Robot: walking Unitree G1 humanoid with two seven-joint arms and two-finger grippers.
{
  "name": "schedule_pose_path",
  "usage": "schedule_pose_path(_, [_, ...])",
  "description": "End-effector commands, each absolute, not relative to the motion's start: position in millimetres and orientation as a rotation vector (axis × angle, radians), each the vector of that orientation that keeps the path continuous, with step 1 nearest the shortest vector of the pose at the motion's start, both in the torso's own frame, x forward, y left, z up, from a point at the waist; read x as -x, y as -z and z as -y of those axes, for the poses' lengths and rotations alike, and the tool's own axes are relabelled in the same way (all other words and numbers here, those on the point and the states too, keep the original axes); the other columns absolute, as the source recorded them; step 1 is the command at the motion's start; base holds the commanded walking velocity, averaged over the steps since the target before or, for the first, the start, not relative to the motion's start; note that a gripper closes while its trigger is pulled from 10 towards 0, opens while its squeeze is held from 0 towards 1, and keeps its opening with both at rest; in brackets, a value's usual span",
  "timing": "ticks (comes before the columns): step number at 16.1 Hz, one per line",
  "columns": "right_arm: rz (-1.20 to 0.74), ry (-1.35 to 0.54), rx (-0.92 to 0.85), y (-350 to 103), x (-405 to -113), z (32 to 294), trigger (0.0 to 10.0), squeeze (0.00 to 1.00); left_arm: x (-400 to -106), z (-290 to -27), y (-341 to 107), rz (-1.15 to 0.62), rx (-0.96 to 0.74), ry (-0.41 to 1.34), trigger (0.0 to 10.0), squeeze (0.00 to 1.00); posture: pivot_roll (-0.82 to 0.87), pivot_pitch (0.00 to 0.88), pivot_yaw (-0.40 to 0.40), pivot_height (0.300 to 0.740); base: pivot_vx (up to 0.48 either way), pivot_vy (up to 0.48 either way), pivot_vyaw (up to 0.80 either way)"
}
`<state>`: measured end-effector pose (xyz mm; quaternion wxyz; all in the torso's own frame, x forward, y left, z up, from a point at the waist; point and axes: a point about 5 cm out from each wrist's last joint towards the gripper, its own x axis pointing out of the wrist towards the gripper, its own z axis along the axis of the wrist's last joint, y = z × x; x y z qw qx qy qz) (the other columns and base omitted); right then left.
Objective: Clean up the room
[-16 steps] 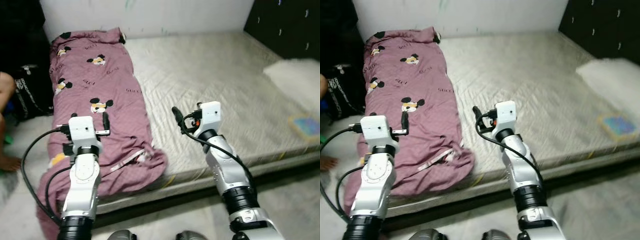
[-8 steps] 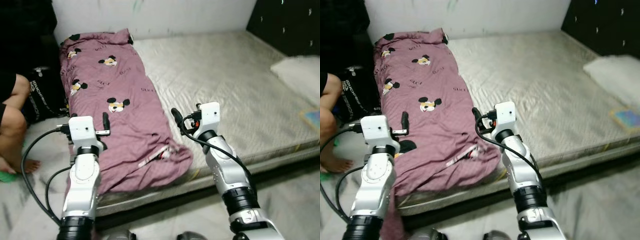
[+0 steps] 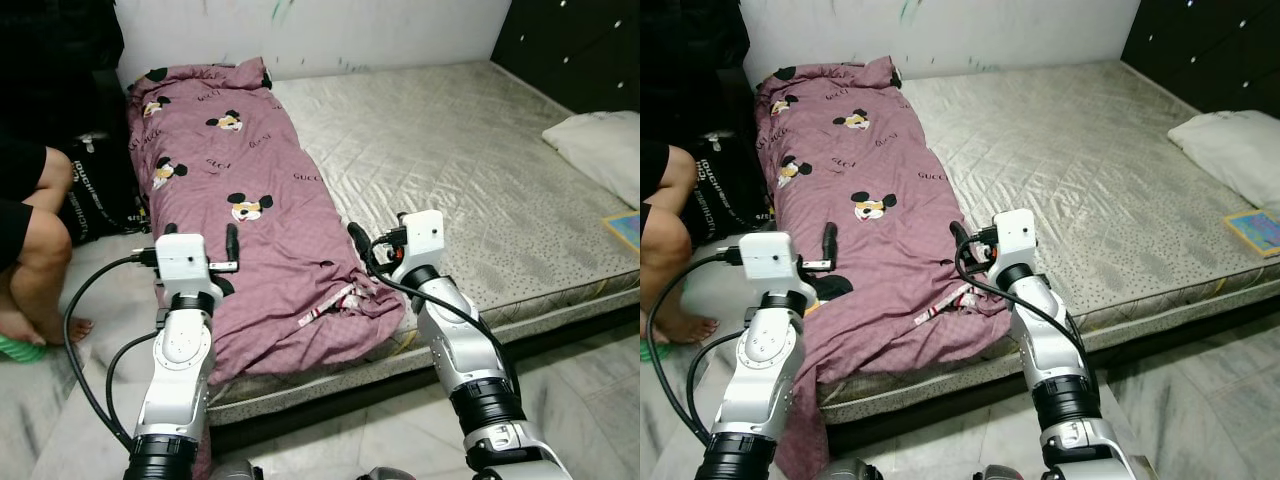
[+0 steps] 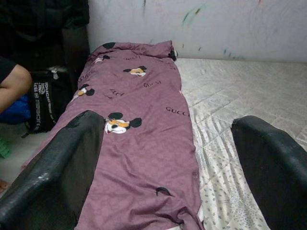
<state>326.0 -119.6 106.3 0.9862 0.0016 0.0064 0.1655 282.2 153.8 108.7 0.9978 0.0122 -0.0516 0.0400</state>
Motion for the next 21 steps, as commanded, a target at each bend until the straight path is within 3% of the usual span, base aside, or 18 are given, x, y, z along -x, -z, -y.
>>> schedule_pose_path(1, [0.006,-0.326,0.005,-111,-328,121,10.0,0.0,-283,-153,-112,0.112,-0.021,-0.073,10.0,0.0,-0.03,0.0,-0.015,0.74,0.0,0.371,0.0])
schedule_pose_path(8, [-0.001,-0.314,0.007,-110,-329,122,10.0,0.0,-284,-155,-111,0.1,-0.02,-0.081,10.0,0.0,-0.03,0.0,-0.016,0.74,0.0,0.48,0.0])
schedule_pose_path(15, [-0.005,-0.297,0.005,-110,-329,123,10.0,0.0,-283,-155,-114,0.12,-0.018,-0.065,10.0,0.0,-0.03,0.0,-0.014,0.74,0.0,0.0,0.0])
schedule_pose_path(18, [0.026,-0.265,0.005,-114,-328,132,10.0,0.0,-278,-166,-113,0.115,-0.026,-0.103,10.0,0.0,-0.04,0.0,-0.012,0.74,0.0,0.0,0.0])
schedule_pose_path(21, [0.095,-0.198,-0.011,-132,-320,156,10.0,0.0,-254,-190,-121,0.154,-0.035,-0.21,10.0,0.0,-0.03,0.0,-0.017,0.74,0.0,0.0,0.0])
